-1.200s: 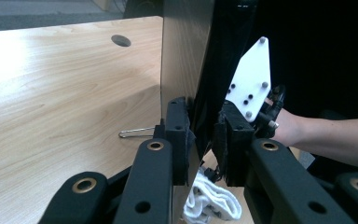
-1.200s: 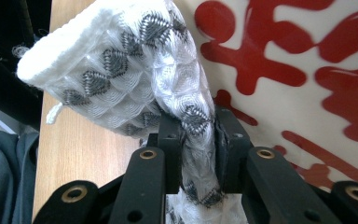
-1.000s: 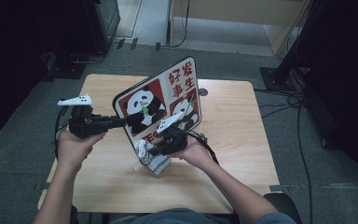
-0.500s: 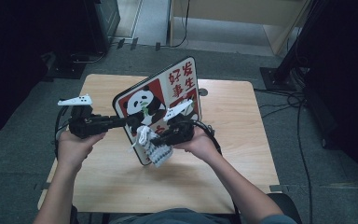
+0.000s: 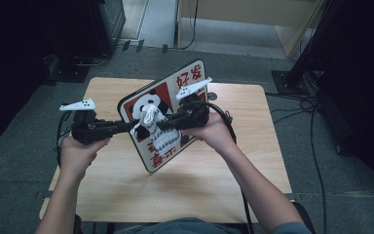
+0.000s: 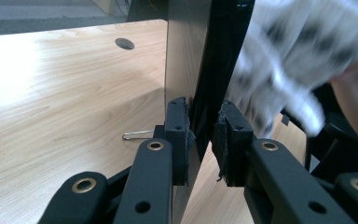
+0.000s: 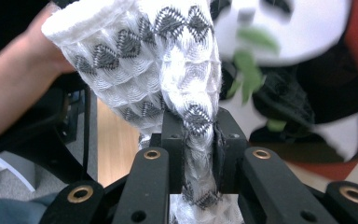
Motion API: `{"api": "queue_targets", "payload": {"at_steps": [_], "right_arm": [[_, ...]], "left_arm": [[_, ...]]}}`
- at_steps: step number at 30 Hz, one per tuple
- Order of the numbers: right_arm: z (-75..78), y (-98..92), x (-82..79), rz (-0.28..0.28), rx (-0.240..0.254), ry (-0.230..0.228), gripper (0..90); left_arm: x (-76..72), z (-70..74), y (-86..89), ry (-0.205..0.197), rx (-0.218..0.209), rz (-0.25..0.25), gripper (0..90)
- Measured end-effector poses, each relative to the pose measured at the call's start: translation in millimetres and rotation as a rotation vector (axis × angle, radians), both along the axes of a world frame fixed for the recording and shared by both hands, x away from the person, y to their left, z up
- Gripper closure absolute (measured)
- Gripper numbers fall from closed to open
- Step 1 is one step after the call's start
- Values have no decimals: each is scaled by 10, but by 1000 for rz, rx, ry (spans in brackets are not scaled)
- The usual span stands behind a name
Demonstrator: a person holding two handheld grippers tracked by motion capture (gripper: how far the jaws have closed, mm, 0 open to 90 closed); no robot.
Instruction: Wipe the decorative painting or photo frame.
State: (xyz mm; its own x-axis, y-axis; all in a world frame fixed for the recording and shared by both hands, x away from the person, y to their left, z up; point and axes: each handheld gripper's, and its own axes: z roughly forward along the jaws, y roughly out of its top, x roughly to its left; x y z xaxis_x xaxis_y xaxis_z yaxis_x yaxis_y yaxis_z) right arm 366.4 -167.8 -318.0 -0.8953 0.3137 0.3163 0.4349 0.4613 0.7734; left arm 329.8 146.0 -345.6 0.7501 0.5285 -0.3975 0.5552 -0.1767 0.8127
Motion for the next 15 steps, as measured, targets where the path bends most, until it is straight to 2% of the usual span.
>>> {"api": "queue_targets", "payload": {"at_steps": [3, 9, 15], "right_arm": [[214, 30, 66, -15, 5, 19, 784], [593, 173, 133, -16, -7, -28, 782], [857, 337, 212, -29, -12, -49, 780]], "left_arm": [[3, -3, 9, 10, -4, 2, 769], [2, -5, 8, 5, -8, 10, 769], [-5, -12, 14, 3, -12, 7, 770]]}}
